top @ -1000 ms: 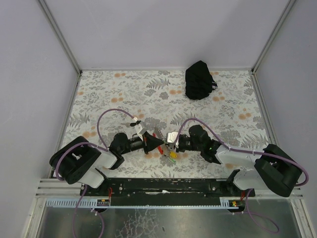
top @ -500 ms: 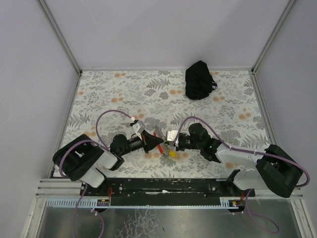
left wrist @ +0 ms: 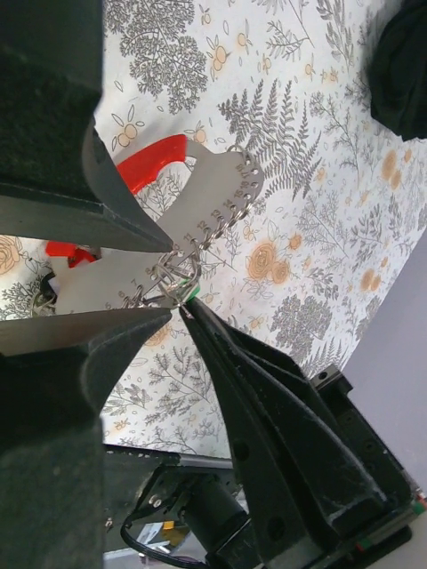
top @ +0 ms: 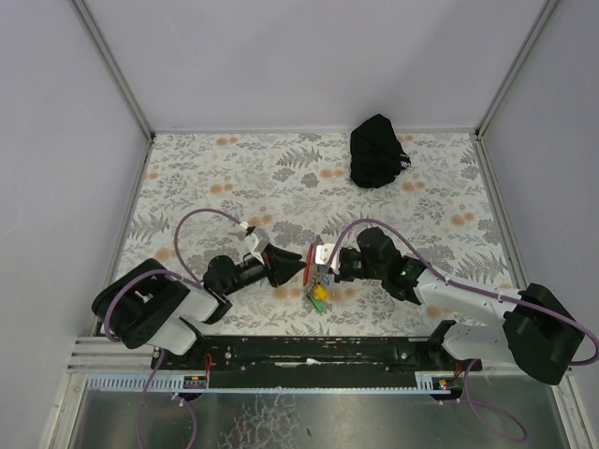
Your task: Put the keys on the keyring
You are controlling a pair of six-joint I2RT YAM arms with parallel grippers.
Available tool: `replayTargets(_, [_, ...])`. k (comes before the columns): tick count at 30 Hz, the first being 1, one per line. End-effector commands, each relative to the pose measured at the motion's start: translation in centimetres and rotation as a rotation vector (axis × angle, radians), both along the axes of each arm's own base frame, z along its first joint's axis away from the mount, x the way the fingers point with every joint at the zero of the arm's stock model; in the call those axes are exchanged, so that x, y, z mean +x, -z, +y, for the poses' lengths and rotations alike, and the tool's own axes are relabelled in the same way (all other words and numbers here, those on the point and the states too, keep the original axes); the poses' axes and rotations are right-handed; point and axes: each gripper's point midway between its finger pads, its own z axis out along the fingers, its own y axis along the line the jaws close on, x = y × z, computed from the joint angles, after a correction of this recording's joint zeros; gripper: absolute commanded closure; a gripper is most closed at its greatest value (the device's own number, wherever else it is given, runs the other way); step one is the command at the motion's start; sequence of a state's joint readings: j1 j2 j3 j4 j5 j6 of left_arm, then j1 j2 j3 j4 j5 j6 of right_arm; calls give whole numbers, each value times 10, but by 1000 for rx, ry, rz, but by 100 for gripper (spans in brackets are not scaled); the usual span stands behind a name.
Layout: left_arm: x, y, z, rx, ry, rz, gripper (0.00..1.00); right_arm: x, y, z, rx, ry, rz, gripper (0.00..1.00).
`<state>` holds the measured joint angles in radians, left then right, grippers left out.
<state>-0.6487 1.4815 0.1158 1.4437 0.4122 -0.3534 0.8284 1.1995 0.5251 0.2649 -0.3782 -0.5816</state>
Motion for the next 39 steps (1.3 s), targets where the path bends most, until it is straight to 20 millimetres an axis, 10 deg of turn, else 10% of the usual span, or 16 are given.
replayTargets(1, [-2,-5,-4,61,56,-128,67,10,-35,8,38,-10,-86,100])
replayTargets(24, [-6,21,-36,250,374,-308,69,-1,-43,8,37,-61,-73,100])
replayTargets(39, [-1,22,-37,248,353,-275,100,-4,-43,7,33,-65,-59,100])
